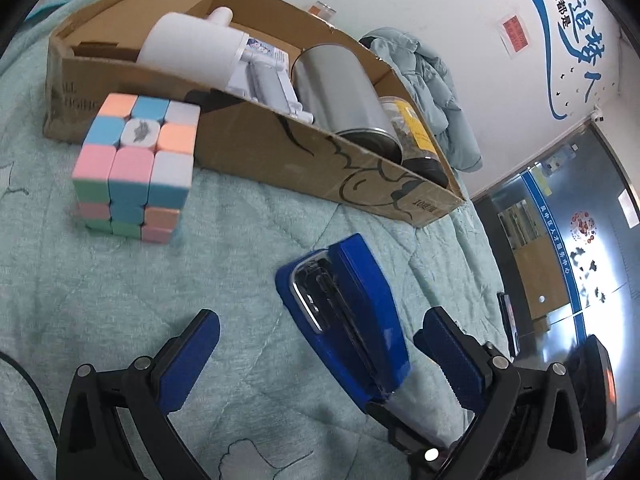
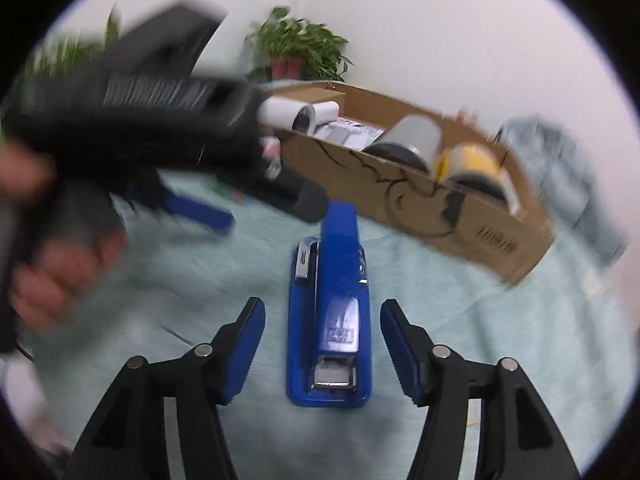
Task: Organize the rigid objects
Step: 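Grasp the blue stapler with the left tool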
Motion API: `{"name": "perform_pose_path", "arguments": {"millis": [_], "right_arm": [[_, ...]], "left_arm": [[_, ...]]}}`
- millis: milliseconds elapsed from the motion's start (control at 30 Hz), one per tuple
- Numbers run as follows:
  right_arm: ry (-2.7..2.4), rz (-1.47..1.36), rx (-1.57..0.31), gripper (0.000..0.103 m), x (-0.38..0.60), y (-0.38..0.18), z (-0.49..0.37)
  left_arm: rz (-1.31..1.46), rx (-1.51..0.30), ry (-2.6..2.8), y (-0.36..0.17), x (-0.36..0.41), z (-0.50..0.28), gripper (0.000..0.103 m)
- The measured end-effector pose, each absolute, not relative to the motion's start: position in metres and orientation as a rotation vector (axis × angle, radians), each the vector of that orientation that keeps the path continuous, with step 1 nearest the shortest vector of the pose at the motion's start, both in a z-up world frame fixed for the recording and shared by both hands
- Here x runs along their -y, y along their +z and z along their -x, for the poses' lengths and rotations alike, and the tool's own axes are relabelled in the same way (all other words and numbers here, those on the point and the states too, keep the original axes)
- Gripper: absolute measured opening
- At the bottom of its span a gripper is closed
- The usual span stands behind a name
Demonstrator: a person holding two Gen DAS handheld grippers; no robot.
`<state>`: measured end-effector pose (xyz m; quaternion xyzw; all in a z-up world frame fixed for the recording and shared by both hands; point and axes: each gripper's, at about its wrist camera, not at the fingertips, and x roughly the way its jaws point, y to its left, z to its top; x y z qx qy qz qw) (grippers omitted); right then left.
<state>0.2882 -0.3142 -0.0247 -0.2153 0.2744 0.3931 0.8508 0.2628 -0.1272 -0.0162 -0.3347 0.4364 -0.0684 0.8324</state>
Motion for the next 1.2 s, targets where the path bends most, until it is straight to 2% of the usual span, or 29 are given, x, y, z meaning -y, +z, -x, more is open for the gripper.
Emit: {"name": "perform_pose_path", "arguments": {"millis": [100,300,400,633,667,767,800,867,1167,1200], "right_arm": [[0.856,0.332,-0.692,0.06,0.324,-0.024,-0.308],[0.817,0.401,-0.81,0.059,0.319,-0.045,-0.309],[0.755,0.445,-0.756,0.051,0.316,-0.049,-0.3],[0.804,0.191,-0.891,0.05,0.326,-0.045,-0.318],[0.816,0.146,-0.92,0.05,0.328,-0.044,-0.321],[0.862,0.021,-1.003,0.05,0.33,-0.045,-0.331],[0.872,-0.001,-1.018,0.043,0.33,-0.046,-0.331],[0.882,-0.019,-1.036,0.043,0.327,-0.047,-0.329],[0.871,0.079,-0.952,0.042,0.305,-0.038,-0.307],[0.873,0.087,-0.935,0.03,0.303,-0.035,-0.306]], "left_arm": [[0.711,-0.94,-0.176,-0.019,0.133,-0.263,0.102],[0.727,-0.976,-0.223,-0.031,0.148,-0.27,0.102],[0.708,-0.973,-0.225,-0.032,0.154,-0.269,0.102],[0.737,-0.964,-0.245,-0.034,0.154,-0.265,0.1],[0.745,-0.965,-0.257,-0.034,0.153,-0.265,0.095],[0.75,-0.985,-0.291,-0.037,0.156,-0.266,0.068],[0.736,-0.993,-0.276,-0.037,0.155,-0.265,0.063],[0.72,-0.99,-0.262,-0.037,0.153,-0.262,0.054],[0.758,-0.952,-0.274,-0.034,0.14,-0.25,0.049],[0.769,-0.95,-0.291,-0.032,0.141,-0.25,0.046]]}}
